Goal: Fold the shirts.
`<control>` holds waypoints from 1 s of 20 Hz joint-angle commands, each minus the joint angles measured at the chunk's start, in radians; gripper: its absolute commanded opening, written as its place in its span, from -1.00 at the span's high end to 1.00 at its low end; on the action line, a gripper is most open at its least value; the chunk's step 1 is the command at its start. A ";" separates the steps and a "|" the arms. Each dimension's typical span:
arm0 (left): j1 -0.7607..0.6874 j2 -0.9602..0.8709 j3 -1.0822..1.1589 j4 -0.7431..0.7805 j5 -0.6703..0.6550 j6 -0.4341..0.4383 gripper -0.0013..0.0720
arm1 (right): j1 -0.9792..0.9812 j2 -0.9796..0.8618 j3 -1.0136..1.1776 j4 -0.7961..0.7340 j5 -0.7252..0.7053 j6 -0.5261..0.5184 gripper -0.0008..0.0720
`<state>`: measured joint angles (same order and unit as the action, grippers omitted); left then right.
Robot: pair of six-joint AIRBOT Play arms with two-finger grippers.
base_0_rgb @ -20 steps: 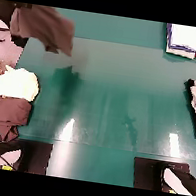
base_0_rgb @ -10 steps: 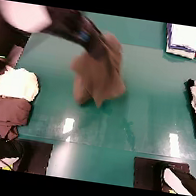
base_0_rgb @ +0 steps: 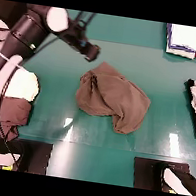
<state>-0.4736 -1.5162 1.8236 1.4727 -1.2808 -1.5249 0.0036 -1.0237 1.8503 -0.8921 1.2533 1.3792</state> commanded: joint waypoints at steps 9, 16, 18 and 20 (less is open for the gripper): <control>0.274 -0.087 -0.498 -0.377 0.306 -0.019 -0.68 | 0.001 -0.001 -0.001 0.000 0.039 0.000 0.94; 0.216 -0.156 -0.498 -0.435 0.407 -0.013 -0.68 | 0.001 -0.006 -0.002 0.000 0.060 0.000 0.94; 0.198 -0.156 -0.498 -0.434 0.428 -0.011 -0.05 | 0.001 -0.025 -0.001 0.001 0.079 0.001 0.94; 0.191 -0.156 -0.498 -0.423 0.427 -0.011 0.45 | 0.001 -0.051 -0.002 0.001 0.129 0.002 0.94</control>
<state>-0.2668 -1.6676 1.3270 1.0473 -0.8814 -1.5364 0.0040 -1.0500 1.8492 -0.8917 1.3331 1.3796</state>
